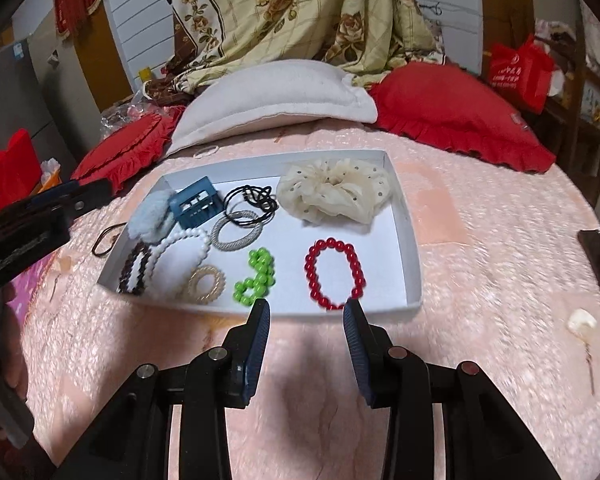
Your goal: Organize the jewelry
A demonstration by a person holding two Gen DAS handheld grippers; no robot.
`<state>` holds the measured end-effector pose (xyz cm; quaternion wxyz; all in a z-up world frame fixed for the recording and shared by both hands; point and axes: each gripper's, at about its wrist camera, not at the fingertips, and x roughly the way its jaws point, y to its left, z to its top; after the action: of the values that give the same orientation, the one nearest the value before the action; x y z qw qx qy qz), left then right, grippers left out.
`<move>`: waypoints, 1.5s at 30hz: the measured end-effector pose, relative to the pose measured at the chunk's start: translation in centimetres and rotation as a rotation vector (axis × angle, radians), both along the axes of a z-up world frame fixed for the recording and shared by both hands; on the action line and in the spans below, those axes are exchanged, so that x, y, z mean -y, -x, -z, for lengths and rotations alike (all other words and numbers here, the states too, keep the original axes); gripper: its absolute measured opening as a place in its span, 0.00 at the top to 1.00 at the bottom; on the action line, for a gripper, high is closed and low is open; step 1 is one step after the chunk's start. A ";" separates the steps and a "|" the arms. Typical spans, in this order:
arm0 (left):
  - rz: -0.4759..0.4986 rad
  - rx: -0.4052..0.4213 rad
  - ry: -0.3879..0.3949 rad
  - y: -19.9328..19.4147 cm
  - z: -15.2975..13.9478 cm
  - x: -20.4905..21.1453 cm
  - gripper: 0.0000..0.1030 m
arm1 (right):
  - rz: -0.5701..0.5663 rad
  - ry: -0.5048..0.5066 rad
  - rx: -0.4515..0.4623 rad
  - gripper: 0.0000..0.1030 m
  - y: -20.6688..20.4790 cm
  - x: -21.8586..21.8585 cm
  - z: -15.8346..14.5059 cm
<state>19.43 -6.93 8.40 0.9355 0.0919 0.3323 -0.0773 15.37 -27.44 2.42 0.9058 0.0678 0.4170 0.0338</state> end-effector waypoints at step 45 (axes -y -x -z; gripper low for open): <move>-0.279 0.316 0.006 21.4 -3.7 -7.7 0.00 | 0.097 0.179 0.103 0.65 13.9 -4.3 -5.4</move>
<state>-1.96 0.74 12.13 0.9779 0.0533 0.1906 0.0676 1.43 -23.16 7.85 0.9290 0.0050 0.3675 -0.0438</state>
